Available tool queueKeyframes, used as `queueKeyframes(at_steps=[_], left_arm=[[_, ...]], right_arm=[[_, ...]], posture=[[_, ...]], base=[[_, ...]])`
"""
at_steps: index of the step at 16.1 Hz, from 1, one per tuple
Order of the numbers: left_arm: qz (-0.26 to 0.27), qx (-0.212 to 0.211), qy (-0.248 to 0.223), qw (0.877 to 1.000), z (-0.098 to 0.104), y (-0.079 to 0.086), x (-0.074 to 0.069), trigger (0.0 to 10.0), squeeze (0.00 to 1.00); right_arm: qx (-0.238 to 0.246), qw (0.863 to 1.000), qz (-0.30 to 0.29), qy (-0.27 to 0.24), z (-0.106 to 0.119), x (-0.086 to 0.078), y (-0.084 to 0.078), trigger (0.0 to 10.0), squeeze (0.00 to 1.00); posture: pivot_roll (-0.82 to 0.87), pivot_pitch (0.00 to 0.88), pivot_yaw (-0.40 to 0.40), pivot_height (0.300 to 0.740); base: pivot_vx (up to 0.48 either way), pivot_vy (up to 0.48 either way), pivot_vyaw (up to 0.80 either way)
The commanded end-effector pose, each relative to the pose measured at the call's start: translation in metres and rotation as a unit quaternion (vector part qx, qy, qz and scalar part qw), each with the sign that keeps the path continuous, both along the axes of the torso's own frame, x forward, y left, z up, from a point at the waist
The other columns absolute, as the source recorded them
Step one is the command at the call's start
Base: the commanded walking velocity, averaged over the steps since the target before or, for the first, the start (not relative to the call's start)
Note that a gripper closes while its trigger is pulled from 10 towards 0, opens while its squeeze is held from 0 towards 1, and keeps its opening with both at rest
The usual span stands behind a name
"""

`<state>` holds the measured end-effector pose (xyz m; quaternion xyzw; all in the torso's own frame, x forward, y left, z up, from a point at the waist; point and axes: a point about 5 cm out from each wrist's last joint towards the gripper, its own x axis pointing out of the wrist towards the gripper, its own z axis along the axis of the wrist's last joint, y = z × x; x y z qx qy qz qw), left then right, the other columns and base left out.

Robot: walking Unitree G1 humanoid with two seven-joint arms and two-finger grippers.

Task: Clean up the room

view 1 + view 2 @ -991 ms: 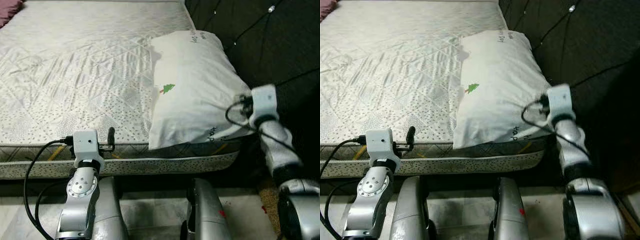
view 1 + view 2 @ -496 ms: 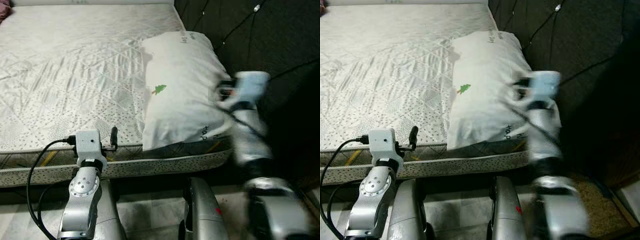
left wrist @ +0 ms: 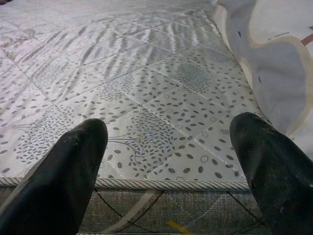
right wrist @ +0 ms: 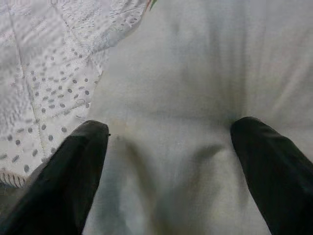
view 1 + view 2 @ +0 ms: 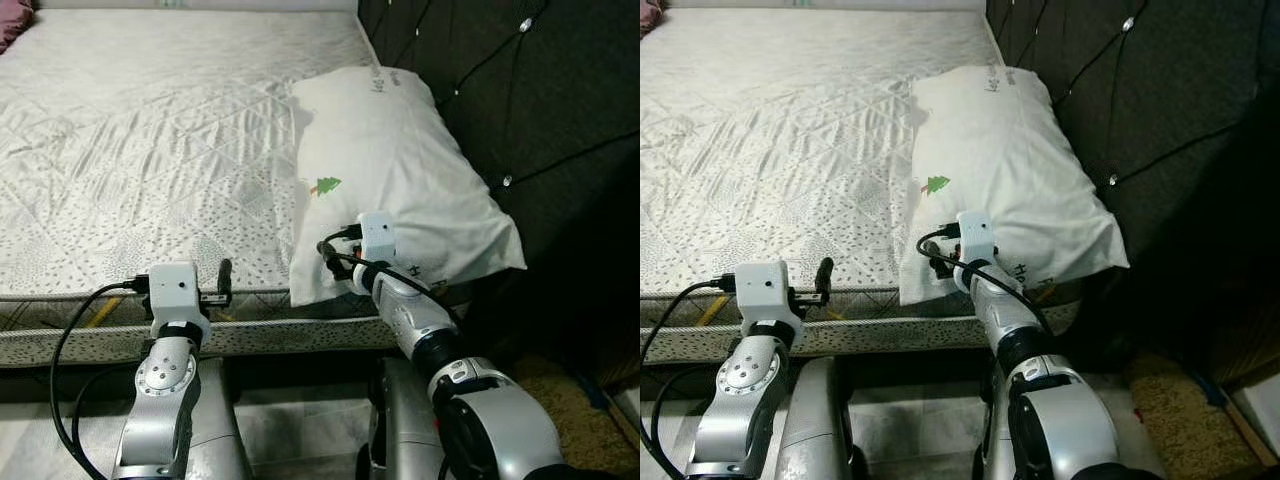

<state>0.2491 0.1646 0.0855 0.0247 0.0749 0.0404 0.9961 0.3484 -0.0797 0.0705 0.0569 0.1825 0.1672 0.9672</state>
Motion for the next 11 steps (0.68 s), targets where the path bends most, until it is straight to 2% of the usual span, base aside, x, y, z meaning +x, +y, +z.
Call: queueKeyframes(at_steps=[1,3,5,7,8,10,11], left_arm=[[-0.004,0.006,-0.003,1.0,0.003,-0.001,0.002,10.0,0.0],[-0.008,0.006,-0.008,1.0,0.005,-0.002,0.007,10.0,0.0],[-0.011,0.004,-0.014,1.0,0.007,-0.003,0.011,10.0,0.0],[-0.041,-0.01,-0.03,0.999,0.01,-0.01,0.014,10.0,0.0],[-0.055,-0.017,-0.035,0.998,0.01,-0.013,0.013,10.0,0.0],[-0.058,-0.019,-0.014,0.998,0.002,-0.017,0.015,10.0,0.0],[-0.064,-0.023,-0.014,0.998,0.002,-0.02,0.017,10.0,0.0]], right_arm=[[0.027,0.999,-0.032,-0.012,0.005,0.004,-0.014,10.0,1.0],[0.069,0.99,-0.041,-0.112,0.045,0.018,-0.024,10.0,1.0],[0.057,0.982,-0.028,-0.179,0.069,0.02,-0.031,10.0,1.0],[0.018,0.97,0.017,-0.243,0.086,0.008,-0.037,10.0,1.0],[0.002,0.969,0.037,-0.246,0.081,0.0,-0.036,10.0,1.0],[-0.038,0.966,0.063,-0.248,0.065,-0.019,-0.033,10.0,1.0],[-0.037,0.966,0.06,-0.248,0.058,-0.03,-0.031,10.0,1.0]], posture=[[0.06,0.012,-0.033,0.536],[0.05,0.004,-0.021,0.536],[0.03,0.0,-0.016,0.536],[-0.01,0.0,0.0,0.536],[-0.02,0.0,0.019,0.536],[-0.03,0.0,0.04,0.536],[-0.03,0.0,0.052,0.536]], base=[[0.0,0.0,0.0],[0.0,0.0,0.0],[0.0,0.0,0.0],[0.0,0.0,0.0],[0.0,0.0,0.0],[0.0,0.0,0.0],[0.0,0.0,0.0]])
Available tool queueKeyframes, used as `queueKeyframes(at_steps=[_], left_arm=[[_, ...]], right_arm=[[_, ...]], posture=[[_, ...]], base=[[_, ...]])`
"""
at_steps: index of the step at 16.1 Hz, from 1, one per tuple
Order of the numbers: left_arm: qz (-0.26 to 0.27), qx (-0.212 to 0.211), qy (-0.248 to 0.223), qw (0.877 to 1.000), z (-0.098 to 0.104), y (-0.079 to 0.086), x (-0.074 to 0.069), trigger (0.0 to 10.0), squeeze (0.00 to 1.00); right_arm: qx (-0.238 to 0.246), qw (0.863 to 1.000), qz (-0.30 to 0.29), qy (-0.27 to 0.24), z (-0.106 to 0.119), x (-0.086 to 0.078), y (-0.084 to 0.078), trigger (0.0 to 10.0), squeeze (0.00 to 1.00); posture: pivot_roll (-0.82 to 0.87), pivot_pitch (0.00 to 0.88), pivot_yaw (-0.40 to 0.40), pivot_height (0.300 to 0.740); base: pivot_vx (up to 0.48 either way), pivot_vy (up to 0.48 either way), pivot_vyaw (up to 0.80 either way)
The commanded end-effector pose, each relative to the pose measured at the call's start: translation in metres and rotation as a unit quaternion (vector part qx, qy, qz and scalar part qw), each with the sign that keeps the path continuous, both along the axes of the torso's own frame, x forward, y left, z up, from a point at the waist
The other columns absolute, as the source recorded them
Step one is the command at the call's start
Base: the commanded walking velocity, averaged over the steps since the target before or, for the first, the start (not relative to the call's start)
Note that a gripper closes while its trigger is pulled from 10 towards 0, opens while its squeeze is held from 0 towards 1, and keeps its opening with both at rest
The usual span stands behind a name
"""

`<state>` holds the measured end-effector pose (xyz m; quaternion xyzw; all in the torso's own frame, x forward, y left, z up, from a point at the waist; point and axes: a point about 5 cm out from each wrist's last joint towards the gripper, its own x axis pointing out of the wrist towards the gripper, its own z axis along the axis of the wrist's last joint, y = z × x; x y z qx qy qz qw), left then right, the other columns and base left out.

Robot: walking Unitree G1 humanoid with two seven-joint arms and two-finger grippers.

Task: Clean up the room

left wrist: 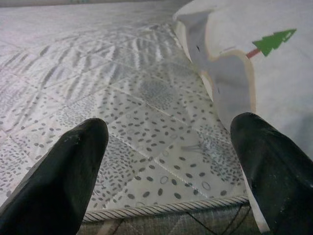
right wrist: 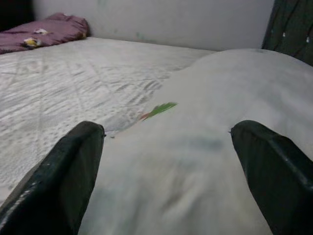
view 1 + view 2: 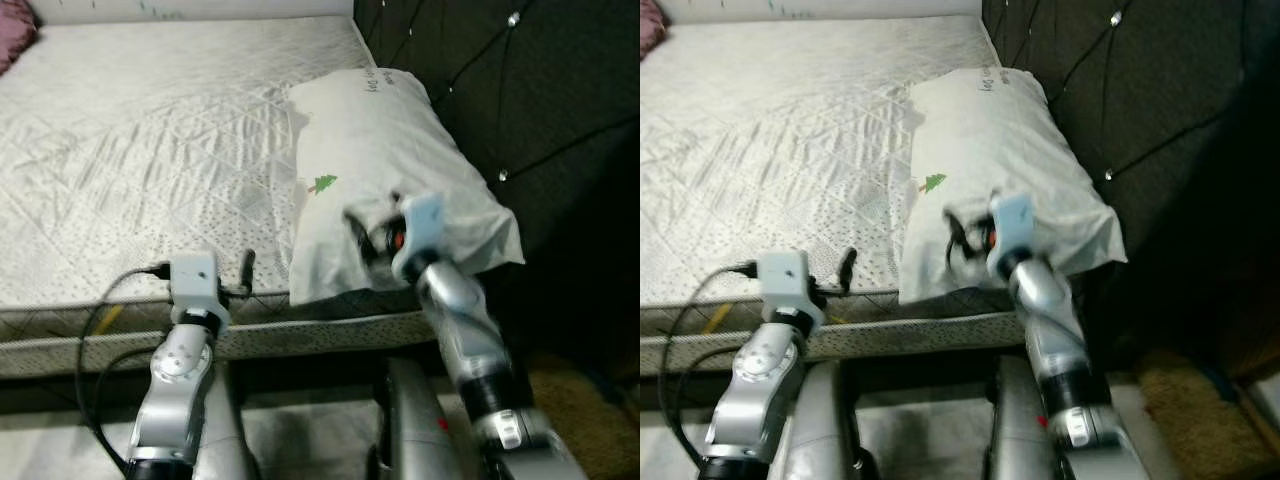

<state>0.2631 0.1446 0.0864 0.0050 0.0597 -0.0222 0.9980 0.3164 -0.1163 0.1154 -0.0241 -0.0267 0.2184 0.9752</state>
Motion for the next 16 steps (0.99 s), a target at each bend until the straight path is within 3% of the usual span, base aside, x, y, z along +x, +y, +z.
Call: queueKeyframes(at_steps=[1,4,6,7,10,13,16], left_arm=[[-0.007,-0.003,-0.003,1.0,0.002,-0.003,0.004,10.0,0.0],[0.002,0.001,-0.02,1.0,0.009,0.007,0.01,10.0,0.0],[0.004,0.006,-0.032,0.999,0.015,0.011,0.017,10.0,0.0],[0.006,0.006,-0.036,0.999,0.016,0.012,0.019,10.0,0.0],[0.011,0.004,-0.024,1.0,0.011,0.007,0.017,10.0,0.0],[-0.003,-0.008,-0.011,1.0,0.0,-0.007,0.004,10.0,0.0],[0.009,0.004,-0.023,1.0,0.006,-0.004,0.016,10.0,0.0]], right_arm=[[0.019,0.999,-0.023,-0.025,0.009,-0.005,0.004,10.0,0.0],[0.088,0.988,-0.123,-0.004,0.002,-0.019,-0.002,10.0,0.0],[0.086,0.983,-0.158,-0.035,0.008,-0.022,-0.008,10.0,0.0],[0.104,0.98,-0.17,-0.025,0.009,-0.02,-0.009,10.0,0.0],[0.088,0.985,-0.147,-0.028,0.015,-0.016,-0.006,10.0,0.0],[0.079,0.986,-0.146,-0.03,0.02,-0.01,-0.011,10.0,0.0],[0.075,0.983,-0.165,-0.023,0.019,-0.006,-0.019,10.0,0.0]], posture=[[-0.02,0.0,0.049,0.536],[0.0,0.0,0.05,0.536],[-0.01,0.0,0.042,0.55],[-0.02,0.0,0.04,0.56],[-0.03,0.0,0.022,0.595],[-0.03,0.0,-0.004,0.629],[-0.02,0.0,-0.017,0.663]], base=[[0.0,0.0,0.0],[0.0,0.0,0.0],[0.0,0.0,0.0],[0.0,0.0,0.0],[0.0,0.0,0.0],[0.0,0.0,0.0],[0.0,0.0,0.0]])
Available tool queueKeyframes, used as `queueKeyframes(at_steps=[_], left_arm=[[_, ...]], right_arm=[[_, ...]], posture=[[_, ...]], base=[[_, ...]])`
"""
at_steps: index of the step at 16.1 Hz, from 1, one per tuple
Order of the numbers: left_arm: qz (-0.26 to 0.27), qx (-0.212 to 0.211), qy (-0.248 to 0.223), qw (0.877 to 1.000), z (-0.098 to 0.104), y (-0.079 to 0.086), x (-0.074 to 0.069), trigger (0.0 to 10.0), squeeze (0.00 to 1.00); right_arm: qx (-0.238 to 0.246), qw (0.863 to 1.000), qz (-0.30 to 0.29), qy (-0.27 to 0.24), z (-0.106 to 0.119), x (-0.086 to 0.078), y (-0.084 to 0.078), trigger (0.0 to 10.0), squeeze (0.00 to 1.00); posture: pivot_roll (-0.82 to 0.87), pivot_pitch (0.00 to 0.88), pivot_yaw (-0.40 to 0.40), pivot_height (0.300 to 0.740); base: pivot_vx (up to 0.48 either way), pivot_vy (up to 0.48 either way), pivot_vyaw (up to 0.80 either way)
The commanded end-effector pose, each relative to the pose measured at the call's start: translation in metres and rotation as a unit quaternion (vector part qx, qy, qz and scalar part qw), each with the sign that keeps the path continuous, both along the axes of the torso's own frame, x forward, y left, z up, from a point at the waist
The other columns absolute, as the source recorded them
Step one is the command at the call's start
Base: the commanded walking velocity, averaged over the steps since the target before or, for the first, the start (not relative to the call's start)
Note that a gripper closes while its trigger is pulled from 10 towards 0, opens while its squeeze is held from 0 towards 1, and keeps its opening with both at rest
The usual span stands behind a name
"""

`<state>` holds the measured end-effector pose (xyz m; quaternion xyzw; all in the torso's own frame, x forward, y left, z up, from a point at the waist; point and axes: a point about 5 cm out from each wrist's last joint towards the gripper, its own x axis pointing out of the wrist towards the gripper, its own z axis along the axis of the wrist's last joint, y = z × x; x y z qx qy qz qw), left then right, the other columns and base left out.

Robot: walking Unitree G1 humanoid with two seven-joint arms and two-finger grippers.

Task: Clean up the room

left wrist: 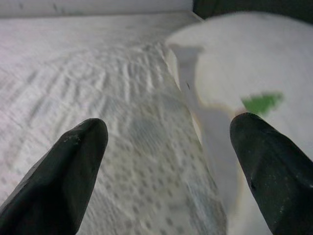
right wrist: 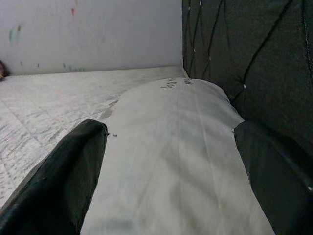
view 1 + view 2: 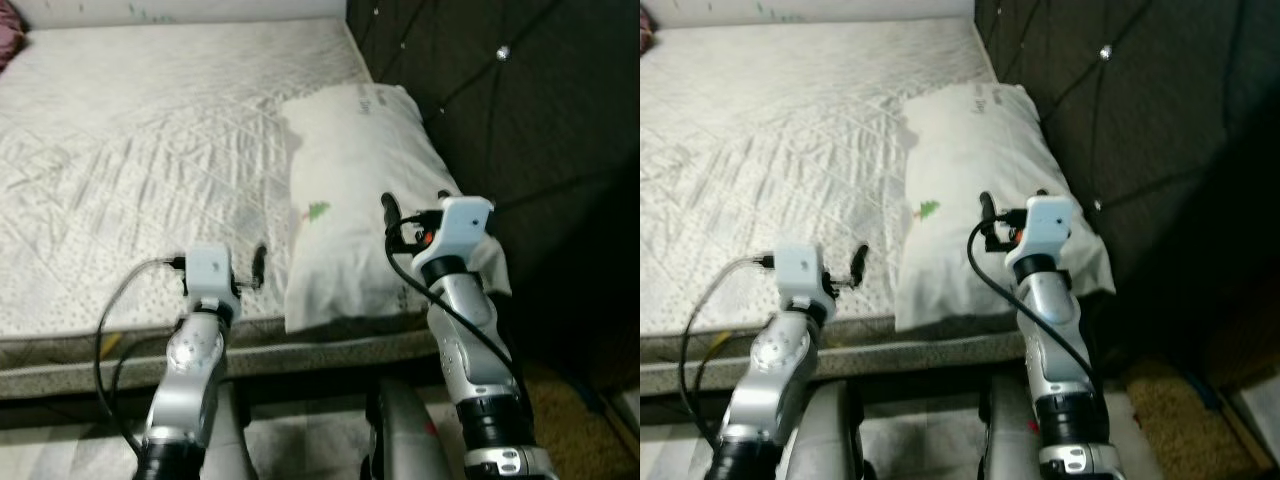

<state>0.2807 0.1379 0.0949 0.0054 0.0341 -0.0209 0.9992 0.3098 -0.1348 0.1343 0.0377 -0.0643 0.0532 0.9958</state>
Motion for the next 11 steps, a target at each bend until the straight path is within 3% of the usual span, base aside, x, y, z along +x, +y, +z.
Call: queueKeyframes(at_steps=[1,4,7,11], left_arm=[[0.018,0.008,0.004,1.0,-0.001,0.008,0.002,10.0,0.0],[0.031,0.037,0.037,0.998,-0.013,0.015,-0.001,10.0,0.0],[0.033,0.036,0.019,0.999,-0.011,0.013,-0.004,10.0,0.0],[0.032,0.024,0.018,0.999,-0.01,0.015,-0.006,10.0,0.0]], right_arm=[[-0.001,1.0,-0.003,0.008,-0.001,-0.001,-0.004,10.0,0.0],[-0.011,1.0,-0.011,0.01,-0.002,-0.003,-0.009,10.0,0.0],[-0.013,0.999,-0.037,0.016,-0.002,-0.003,-0.024,10.0,0.0],[-0.01,0.998,-0.05,0.035,-0.013,-0.013,-0.024,10.0,0.0]], posture=[[-0.02,0.0,-0.018,0.677],[-0.04,0.0,-0.003,0.705],[-0.04,0.0,0.003,0.738],[-0.04,0.0,0.006,0.74]], base=[[0.0,0.0,0.0],[0.0,0.0,0.0],[0.0,0.0,0.0],[0.0,0.0,0.0]])
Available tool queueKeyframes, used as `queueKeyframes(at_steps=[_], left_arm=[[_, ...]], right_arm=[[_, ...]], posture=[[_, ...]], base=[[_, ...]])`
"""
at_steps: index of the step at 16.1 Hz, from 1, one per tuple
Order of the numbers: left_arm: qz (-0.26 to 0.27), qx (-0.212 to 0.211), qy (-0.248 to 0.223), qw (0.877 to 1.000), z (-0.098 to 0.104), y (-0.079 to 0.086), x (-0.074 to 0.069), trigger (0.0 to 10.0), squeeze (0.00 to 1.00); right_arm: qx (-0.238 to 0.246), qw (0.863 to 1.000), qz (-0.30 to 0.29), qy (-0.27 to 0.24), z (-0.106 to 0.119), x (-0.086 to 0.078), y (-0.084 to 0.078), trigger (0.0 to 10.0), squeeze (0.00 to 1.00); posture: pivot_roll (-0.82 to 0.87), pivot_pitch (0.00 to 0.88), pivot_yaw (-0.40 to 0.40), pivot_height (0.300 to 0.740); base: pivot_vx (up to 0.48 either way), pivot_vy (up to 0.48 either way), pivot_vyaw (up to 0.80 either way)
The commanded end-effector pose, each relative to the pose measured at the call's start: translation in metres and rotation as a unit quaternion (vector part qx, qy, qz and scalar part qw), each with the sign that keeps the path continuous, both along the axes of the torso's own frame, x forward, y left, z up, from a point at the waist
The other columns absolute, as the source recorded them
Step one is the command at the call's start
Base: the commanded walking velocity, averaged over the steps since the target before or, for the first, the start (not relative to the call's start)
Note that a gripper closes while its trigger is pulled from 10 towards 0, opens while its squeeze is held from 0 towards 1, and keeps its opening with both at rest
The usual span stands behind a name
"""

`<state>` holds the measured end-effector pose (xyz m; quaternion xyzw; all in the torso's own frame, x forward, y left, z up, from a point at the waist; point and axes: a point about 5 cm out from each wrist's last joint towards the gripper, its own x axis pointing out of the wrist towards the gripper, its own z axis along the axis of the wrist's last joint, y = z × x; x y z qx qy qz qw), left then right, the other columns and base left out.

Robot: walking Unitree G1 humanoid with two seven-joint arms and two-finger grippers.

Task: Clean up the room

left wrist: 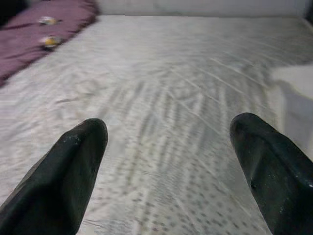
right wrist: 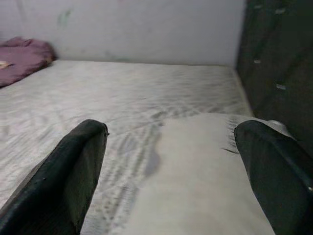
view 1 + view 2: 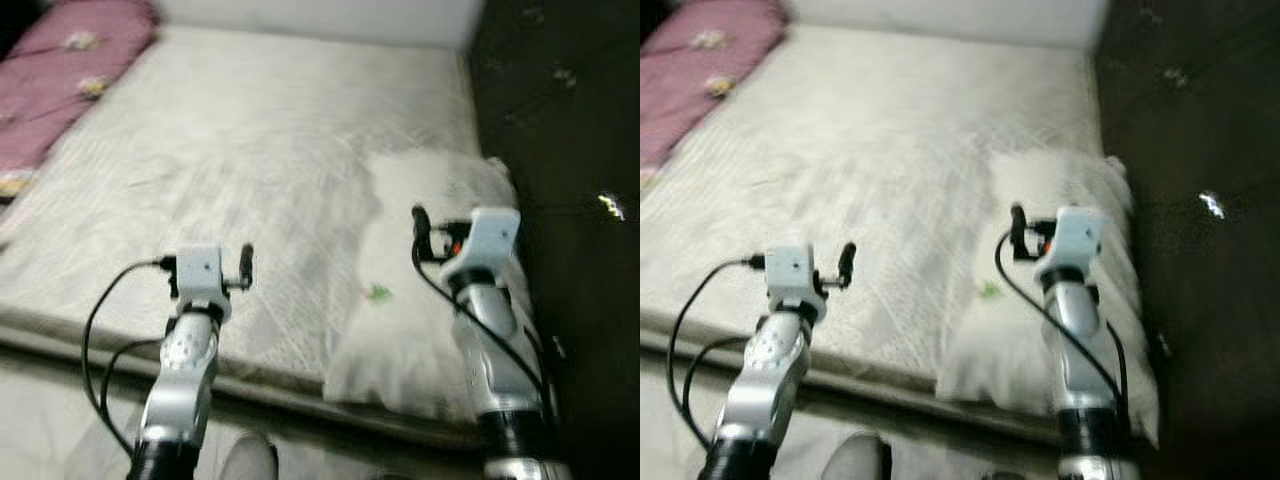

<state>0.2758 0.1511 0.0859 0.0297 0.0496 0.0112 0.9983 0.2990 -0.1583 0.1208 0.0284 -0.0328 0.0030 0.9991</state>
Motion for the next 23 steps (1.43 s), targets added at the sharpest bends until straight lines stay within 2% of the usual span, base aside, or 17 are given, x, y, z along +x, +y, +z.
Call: queueKeyframes(at_steps=[1,4,7,11,14,23], left_arm=[[0.002,0.003,0.003,1.0,-0.001,0.003,-0.002,10.0,0.0],[-0.001,0.006,-0.003,1.0,0.0,0.004,-0.002,10.0,0.0],[0.001,0.002,-0.008,1.0,0.002,0.003,-0.003,10.0,0.0],[-0.001,-0.026,-0.004,1.0,0.001,0.001,-0.006,10.0,0.0],[-0.004,-0.027,-0.003,1.0,0.001,-0.001,-0.006,10.0,0.0],[-0.005,-0.029,0.001,1.0,0.001,0.001,-0.005,10.0,0.0]], right_arm=[[-0.002,1.0,0.0,0.006,-0.003,-0.005,0.003,10.0,0.0],[-0.007,1.0,0.002,0.019,-0.011,-0.006,0.008,10.0,0.0],[-0.01,1.0,-0.006,0.021,-0.011,-0.003,0.006,10.0,0.0],[-0.005,1.0,-0.004,0.02,-0.012,-0.003,0.006,10.0,0.0],[-0.006,1.0,-0.001,0.021,-0.012,-0.003,0.007,10.0,0.0],[-0.009,1.0,0.006,0.023,-0.013,0.001,0.008,10.0,0.0]], posture=[[-0.04,0.0,0.007,0.74],[-0.04,0.002,0.011,0.74],[-0.03,0.005,0.008,0.74],[-0.03,0.008,0.005,0.74],[-0.04,0.011,0.003,0.74],[-0.03,0.006,0.001,0.74]], base=[[0.0,0.0,0.0],[0.0,0.0,-0.15],[0.0,0.0,-0.45],[0.0,0.0,0.0],[0.0,0.295,-0.74],[0.0,0.424,0.0]])
